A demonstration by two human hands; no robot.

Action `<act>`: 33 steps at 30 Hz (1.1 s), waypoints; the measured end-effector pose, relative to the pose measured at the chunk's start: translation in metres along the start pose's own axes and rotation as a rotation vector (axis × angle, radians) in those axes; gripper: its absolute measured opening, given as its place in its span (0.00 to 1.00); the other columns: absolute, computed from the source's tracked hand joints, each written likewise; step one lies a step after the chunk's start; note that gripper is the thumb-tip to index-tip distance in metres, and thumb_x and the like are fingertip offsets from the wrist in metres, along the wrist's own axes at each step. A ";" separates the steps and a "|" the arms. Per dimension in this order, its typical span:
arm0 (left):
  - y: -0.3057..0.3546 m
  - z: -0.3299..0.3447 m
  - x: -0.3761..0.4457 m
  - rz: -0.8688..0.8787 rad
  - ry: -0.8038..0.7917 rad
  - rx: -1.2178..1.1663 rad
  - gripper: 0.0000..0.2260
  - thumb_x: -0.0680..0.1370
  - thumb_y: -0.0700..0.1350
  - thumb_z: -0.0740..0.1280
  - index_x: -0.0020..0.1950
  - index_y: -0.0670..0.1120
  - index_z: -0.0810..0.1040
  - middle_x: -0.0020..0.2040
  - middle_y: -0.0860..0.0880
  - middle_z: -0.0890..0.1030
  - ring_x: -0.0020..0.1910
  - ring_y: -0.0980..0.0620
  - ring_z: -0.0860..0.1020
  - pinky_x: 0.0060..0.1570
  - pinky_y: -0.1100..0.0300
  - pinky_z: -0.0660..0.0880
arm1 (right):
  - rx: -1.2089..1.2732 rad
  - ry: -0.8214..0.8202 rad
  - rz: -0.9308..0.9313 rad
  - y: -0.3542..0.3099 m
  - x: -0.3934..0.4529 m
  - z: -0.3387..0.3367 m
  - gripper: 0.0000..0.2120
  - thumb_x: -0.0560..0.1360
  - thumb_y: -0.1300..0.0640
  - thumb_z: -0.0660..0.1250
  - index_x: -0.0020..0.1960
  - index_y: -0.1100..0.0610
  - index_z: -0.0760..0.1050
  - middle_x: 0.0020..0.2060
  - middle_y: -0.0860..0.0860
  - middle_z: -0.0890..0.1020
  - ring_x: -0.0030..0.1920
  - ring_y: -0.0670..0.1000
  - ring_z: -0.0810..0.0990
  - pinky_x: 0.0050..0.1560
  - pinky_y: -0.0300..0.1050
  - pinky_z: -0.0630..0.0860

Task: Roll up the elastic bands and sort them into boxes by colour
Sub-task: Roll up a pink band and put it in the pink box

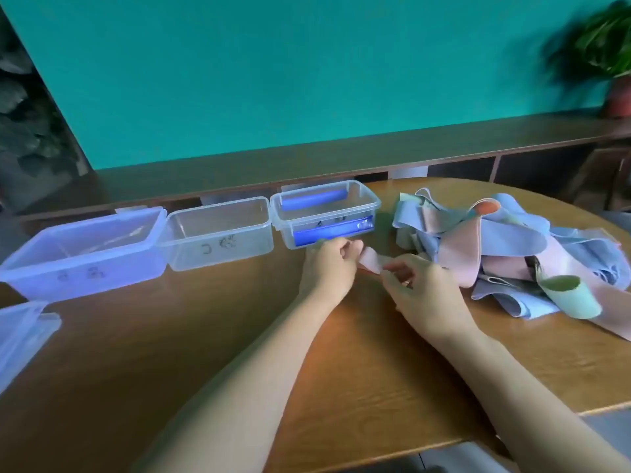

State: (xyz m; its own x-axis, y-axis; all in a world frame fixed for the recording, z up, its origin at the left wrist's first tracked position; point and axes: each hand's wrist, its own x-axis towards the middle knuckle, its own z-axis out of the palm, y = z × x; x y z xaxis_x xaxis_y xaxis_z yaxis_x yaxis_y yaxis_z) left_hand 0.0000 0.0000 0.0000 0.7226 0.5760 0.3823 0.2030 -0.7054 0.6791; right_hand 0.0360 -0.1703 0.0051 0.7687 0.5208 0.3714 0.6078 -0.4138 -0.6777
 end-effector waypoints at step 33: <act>-0.018 -0.187 -0.119 -0.094 0.336 -0.523 0.07 0.75 0.40 0.75 0.51 0.50 0.86 0.47 0.56 0.87 0.50 0.57 0.84 0.51 0.65 0.78 | 0.371 -0.476 -0.332 -0.126 -0.016 0.061 0.12 0.79 0.45 0.70 0.60 0.45 0.81 0.54 0.38 0.85 0.57 0.38 0.81 0.62 0.45 0.77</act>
State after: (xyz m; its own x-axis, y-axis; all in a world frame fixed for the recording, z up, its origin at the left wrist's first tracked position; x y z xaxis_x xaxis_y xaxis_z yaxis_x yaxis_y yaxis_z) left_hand -0.2132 0.0219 0.0595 0.4525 0.7843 0.4244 -0.1559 -0.3990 0.9036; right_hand -0.0654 -0.0813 0.0457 0.3312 0.8820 0.3352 0.6220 0.0631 -0.7805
